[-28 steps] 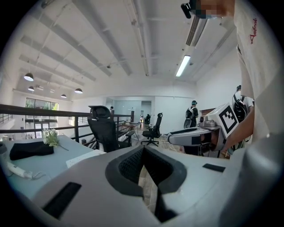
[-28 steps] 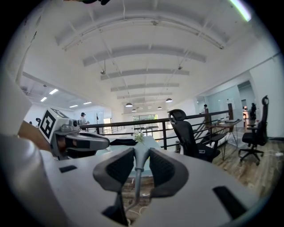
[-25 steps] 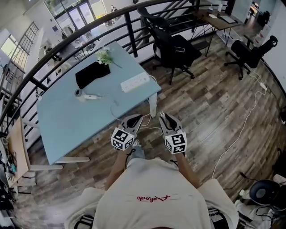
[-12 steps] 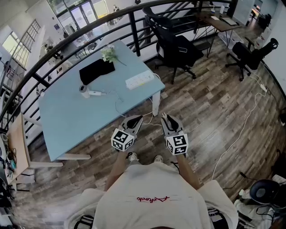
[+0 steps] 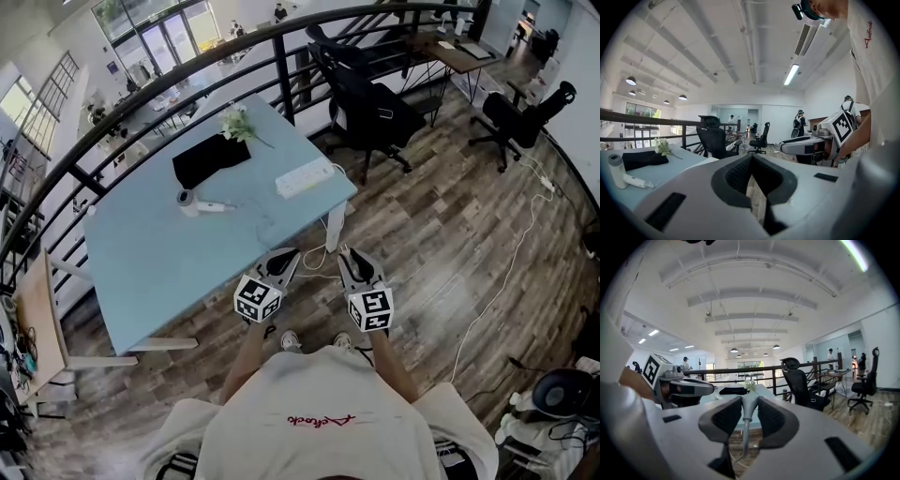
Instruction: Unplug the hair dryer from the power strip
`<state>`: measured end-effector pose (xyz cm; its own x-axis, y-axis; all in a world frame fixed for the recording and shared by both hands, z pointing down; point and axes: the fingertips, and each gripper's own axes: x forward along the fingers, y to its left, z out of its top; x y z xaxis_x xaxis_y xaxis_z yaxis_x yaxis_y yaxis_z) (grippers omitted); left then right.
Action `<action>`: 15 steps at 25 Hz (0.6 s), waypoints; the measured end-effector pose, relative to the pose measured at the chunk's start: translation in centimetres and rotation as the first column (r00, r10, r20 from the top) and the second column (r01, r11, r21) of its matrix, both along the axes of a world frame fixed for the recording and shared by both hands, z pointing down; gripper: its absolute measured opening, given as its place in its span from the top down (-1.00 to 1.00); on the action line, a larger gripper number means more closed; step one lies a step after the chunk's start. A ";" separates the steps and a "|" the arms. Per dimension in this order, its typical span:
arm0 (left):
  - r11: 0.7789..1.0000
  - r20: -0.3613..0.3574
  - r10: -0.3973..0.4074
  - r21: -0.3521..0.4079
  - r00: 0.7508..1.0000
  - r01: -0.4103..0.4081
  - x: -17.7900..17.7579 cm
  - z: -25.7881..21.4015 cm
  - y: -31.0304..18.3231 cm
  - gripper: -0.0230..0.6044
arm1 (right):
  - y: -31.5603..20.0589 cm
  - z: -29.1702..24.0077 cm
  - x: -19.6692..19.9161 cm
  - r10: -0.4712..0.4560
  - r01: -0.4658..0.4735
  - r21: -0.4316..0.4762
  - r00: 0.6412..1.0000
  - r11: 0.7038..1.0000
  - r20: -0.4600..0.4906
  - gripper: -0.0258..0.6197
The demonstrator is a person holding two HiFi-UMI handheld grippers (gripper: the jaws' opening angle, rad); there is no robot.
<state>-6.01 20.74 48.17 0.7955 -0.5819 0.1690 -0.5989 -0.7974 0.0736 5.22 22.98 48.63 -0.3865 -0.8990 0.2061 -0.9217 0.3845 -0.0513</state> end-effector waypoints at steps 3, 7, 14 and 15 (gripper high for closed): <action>1.000 -0.004 0.015 -0.001 1.000 -0.015 -0.8 0.1 -0.1 0.91 | 0.1 0.0 -1.1 0.011 -0.011 -0.001 1.000 1.000 -0.008 0.54; 0.999 -0.012 0.032 0.005 0.999 -0.032 -1.3 -0.2 -0.2 0.91 | 0.2 -0.4 -1.7 0.028 -0.027 0.005 1.000 1.000 -0.011 0.54; 0.999 -0.019 0.046 0.009 0.999 -0.046 -2.3 -0.4 -0.1 0.91 | 0.2 -0.9 -2.7 0.047 -0.047 0.015 0.999 0.999 -0.017 0.54; 0.999 -0.018 0.047 0.010 0.999 -0.046 -2.4 -0.5 -0.1 0.91 | 0.3 -0.9 -2.8 0.048 -0.047 0.015 0.999 0.999 -0.018 0.54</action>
<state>-8.43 20.64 47.72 0.8247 -0.5457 0.1488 -0.5598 -0.8250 0.0769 2.46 23.25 47.72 -0.3396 -0.9192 0.1992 -0.9397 0.3409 -0.0289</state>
